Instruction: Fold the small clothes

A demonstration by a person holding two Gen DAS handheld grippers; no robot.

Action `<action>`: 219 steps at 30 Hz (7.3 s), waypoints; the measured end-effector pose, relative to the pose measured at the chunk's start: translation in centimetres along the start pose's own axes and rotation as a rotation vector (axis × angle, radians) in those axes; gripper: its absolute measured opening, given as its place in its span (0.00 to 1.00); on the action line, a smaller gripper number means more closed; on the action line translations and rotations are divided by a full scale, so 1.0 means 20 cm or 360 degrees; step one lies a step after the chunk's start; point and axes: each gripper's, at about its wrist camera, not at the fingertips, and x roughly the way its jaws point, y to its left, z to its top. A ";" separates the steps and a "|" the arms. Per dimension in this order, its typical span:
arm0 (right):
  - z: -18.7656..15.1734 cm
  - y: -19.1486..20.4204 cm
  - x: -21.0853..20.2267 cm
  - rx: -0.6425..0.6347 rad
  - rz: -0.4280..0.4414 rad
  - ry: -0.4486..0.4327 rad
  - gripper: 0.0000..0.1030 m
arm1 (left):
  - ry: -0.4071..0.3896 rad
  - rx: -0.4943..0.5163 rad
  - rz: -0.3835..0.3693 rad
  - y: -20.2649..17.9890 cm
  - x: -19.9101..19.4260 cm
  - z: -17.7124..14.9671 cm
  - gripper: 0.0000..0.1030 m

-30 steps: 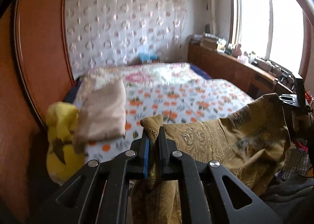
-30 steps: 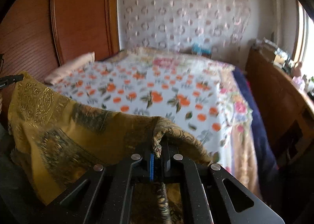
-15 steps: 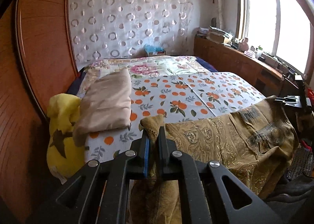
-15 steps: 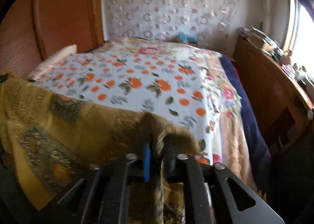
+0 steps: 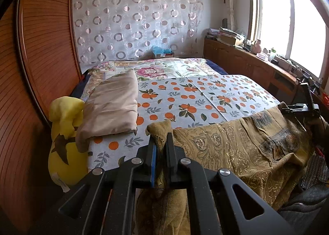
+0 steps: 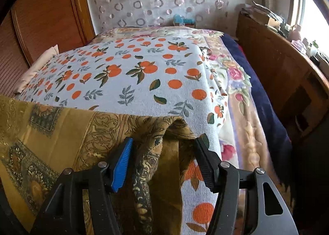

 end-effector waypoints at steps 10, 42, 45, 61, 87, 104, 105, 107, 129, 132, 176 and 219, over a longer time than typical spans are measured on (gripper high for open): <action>-0.06 0.02 -0.08 -0.0115 0.0085 -0.0046 0.04 | -0.0042 -0.0025 -0.0027 -0.04 -0.04 0.00 0.08; -0.03 0.11 -1.42 -0.0154 0.0257 -0.0994 0.03 | -0.0702 -0.0054 -0.0155 -0.10 -0.74 0.47 0.08; 0.04 0.13 -1.55 -0.0193 0.0237 -0.1085 0.03 | -0.0799 -0.0028 -0.0130 -0.10 -0.84 0.57 0.08; 0.19 0.22 -1.65 -0.0215 0.0115 -0.1212 0.03 | -0.1021 0.0008 -0.0006 -0.03 -1.00 0.78 0.08; 1.11 0.26 0.08 -0.0236 -0.0115 -0.0346 0.03 | -0.0157 -0.0064 0.0158 0.22 0.83 0.85 0.08; 0.98 0.27 0.06 -0.0102 -0.0093 -0.0129 0.51 | 0.0033 -0.0120 0.0103 0.25 0.78 0.55 0.63; 0.93 0.27 0.02 -0.0101 -0.0092 -0.0111 0.51 | 0.0035 -0.0123 0.0108 0.25 0.75 0.52 0.63; 0.87 0.25 -0.01 -0.0090 -0.0065 -0.0067 0.51 | 0.0038 -0.0143 0.0108 0.24 0.71 0.45 0.63; 0.58 0.19 -0.08 -0.0072 -0.0030 0.0055 0.50 | 0.0191 -0.0101 0.0099 0.15 0.67 0.21 0.39; 0.58 0.17 -0.08 -0.0067 -0.0018 0.0041 0.50 | 0.0221 -0.0110 0.0117 0.16 0.69 0.20 0.31; 0.47 0.21 -0.56 -0.0053 0.0062 -0.0376 0.03 | -0.0209 -0.0273 0.0049 0.18 0.08 0.30 0.02; 0.15 0.59 -0.28 -0.0174 0.0042 -0.0174 0.59 | 0.0109 -0.0386 0.0085 0.07 0.10 -0.29 0.60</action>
